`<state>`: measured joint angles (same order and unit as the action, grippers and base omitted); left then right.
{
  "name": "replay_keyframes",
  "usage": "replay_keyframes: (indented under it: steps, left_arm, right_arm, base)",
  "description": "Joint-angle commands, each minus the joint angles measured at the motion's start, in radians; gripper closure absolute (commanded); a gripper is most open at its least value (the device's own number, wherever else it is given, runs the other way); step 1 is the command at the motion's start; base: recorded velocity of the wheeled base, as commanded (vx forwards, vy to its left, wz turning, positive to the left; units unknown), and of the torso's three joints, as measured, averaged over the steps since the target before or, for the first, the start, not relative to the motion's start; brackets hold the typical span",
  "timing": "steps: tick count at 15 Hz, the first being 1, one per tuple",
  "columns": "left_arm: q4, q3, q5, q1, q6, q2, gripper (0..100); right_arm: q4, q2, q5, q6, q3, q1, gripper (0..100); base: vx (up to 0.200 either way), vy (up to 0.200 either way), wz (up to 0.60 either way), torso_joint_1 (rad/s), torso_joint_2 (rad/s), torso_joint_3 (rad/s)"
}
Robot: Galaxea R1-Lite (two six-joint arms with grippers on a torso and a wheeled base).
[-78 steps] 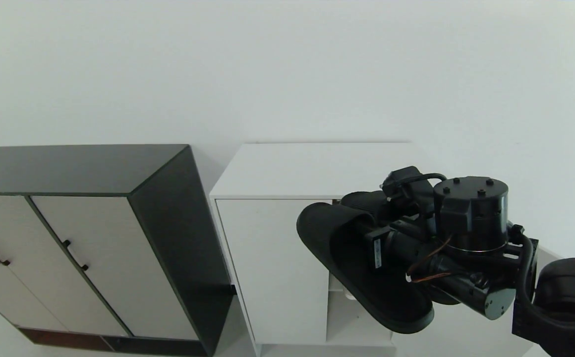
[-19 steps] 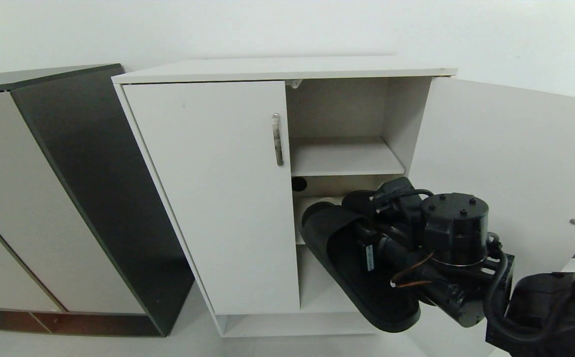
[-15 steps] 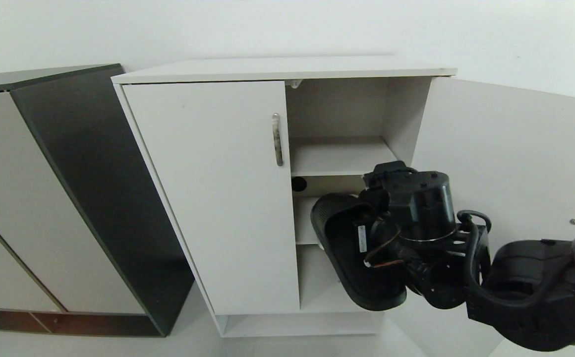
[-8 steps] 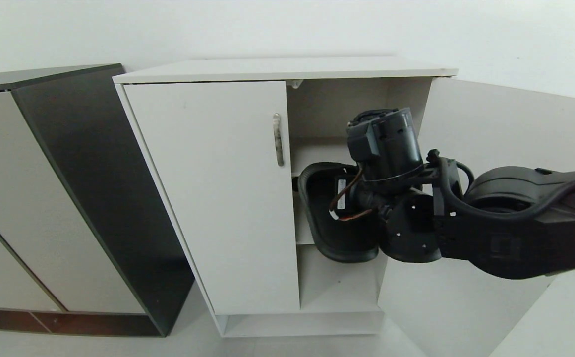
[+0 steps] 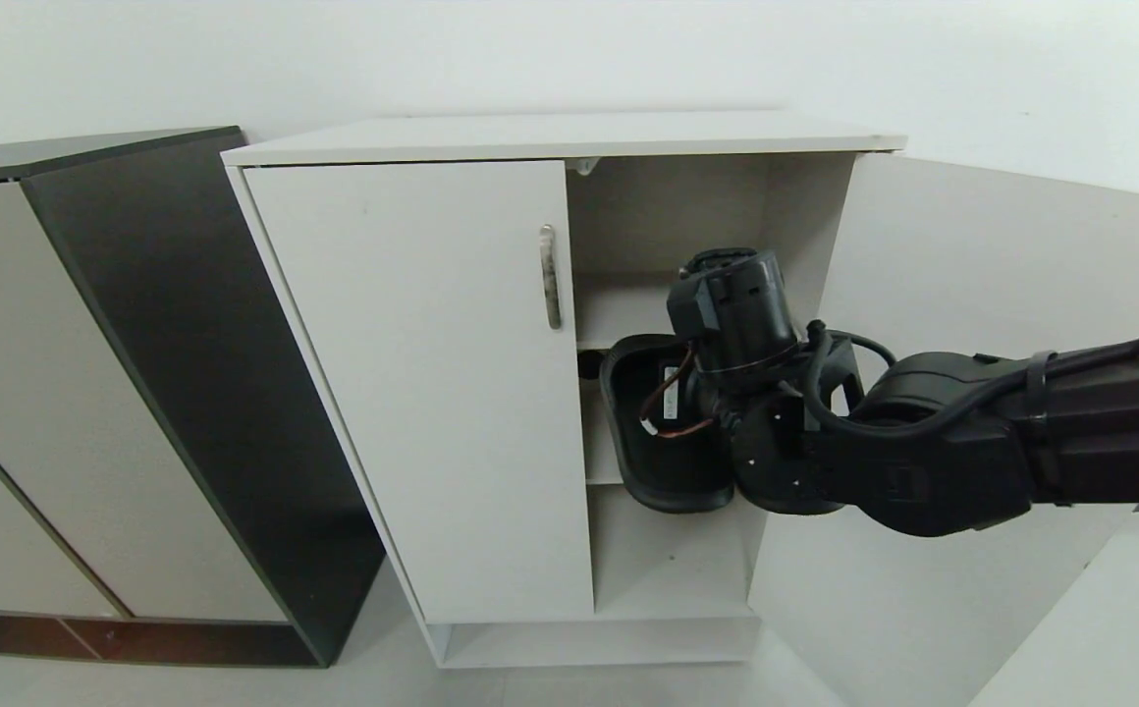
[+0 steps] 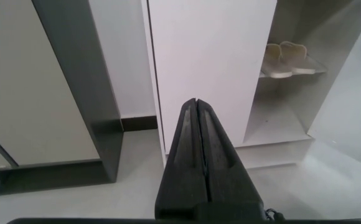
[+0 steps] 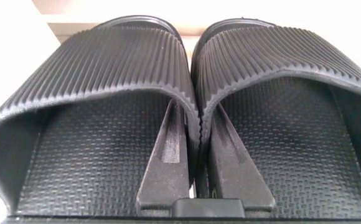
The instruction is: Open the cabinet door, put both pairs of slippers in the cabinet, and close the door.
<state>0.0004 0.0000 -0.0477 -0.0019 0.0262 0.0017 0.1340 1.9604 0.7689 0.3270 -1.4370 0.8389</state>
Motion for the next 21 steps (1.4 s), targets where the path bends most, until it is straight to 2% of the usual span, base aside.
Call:
replay_keyframes:
  steps: [1, 11, 18, 21]
  left_arm:
    - [0.0, 0.0, 0.0, 0.0, 0.0, 0.0, 100]
    - [0.0, 0.0, -0.001, 0.0, -0.002, 0.0, 100]
    - [0.001, 0.0, -0.001, 0.0, -0.003, 0.0, 100]
    - [0.001, 0.0, 0.0, 0.0, -0.003, 0.0, 100]
  right_arm:
    - [0.007, 0.012, 0.0, -0.002, -0.002, -0.008, 100]
    - [0.027, 0.017, 0.0, -0.026, -0.002, -0.012, 100]
    - [0.21, 0.109, -0.003, -0.111, -0.019, -0.054, 100]
    - [0.197, 0.167, -0.005, -0.12, -0.131, -0.078, 100]
  base:
    - [0.2, 0.0, 0.0, 0.002, 0.0, 0.002]
    - [0.2, 0.0, 0.0, 0.002, 0.0, 0.001]
    - [0.0, 0.0, 0.0, 0.0, 0.0, 0.0]
    - [0.0, 0.0, 0.0, 0.0, 0.0, 0.0]
